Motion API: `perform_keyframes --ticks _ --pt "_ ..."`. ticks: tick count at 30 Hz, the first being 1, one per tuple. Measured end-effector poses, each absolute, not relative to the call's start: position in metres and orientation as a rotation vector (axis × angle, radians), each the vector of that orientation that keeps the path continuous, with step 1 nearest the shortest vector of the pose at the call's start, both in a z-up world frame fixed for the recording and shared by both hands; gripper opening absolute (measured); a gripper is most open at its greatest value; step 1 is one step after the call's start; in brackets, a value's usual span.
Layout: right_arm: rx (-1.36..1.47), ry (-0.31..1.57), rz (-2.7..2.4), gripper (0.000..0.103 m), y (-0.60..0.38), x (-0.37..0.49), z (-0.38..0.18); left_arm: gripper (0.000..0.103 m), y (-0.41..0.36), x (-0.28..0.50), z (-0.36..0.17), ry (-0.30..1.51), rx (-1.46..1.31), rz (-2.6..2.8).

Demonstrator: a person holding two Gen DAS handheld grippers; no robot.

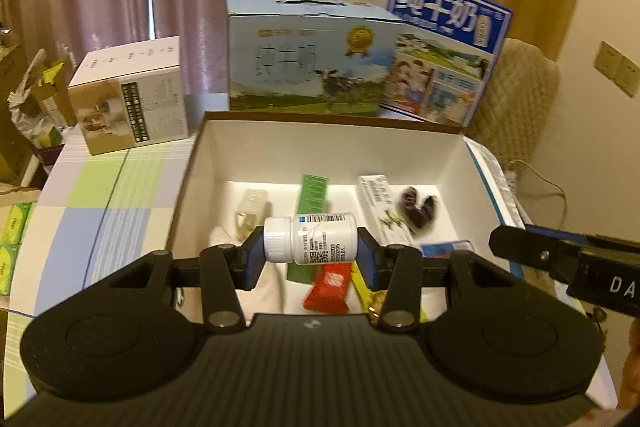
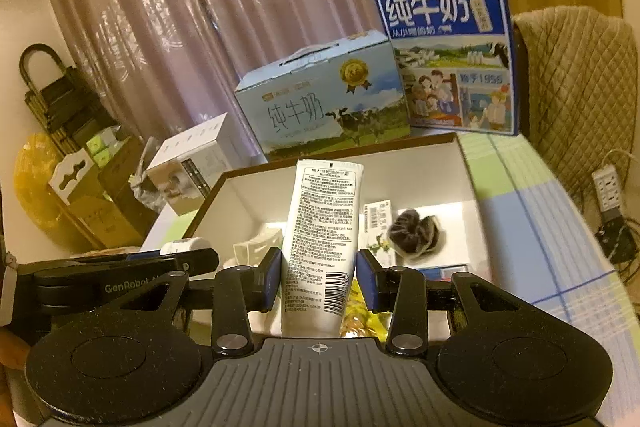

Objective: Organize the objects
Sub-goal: 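Lift and carry the pill bottle into the box with the left tool while the right tool carries the tube, then open the left tool to release the pill bottle while the right tool releases the tube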

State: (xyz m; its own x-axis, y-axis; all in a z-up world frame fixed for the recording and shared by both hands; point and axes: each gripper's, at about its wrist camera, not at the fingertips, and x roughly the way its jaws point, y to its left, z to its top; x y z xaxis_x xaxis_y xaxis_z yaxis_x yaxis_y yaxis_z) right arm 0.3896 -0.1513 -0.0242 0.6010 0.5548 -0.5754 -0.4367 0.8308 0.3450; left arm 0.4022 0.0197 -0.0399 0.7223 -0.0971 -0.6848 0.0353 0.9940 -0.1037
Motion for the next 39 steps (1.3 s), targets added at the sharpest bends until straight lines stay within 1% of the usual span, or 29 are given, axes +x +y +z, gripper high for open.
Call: perform_keyframes --ticks 6,18,34,39 --pt "0.207 0.785 0.560 0.037 -0.132 0.421 -0.047 0.042 0.026 0.422 -0.055 0.795 -0.087 -0.039" --pt "0.152 0.862 0.508 0.037 -0.101 0.458 -0.088 0.042 0.029 0.454 -0.080 0.823 -0.091 -0.025" --pt "0.171 0.877 0.500 0.038 -0.083 0.484 -0.104 0.042 0.040 0.476 -0.098 0.842 -0.126 -0.001" --pt "0.230 0.861 0.495 0.039 -0.086 0.487 -0.104 0.042 0.039 0.477 -0.100 0.844 -0.125 0.000"
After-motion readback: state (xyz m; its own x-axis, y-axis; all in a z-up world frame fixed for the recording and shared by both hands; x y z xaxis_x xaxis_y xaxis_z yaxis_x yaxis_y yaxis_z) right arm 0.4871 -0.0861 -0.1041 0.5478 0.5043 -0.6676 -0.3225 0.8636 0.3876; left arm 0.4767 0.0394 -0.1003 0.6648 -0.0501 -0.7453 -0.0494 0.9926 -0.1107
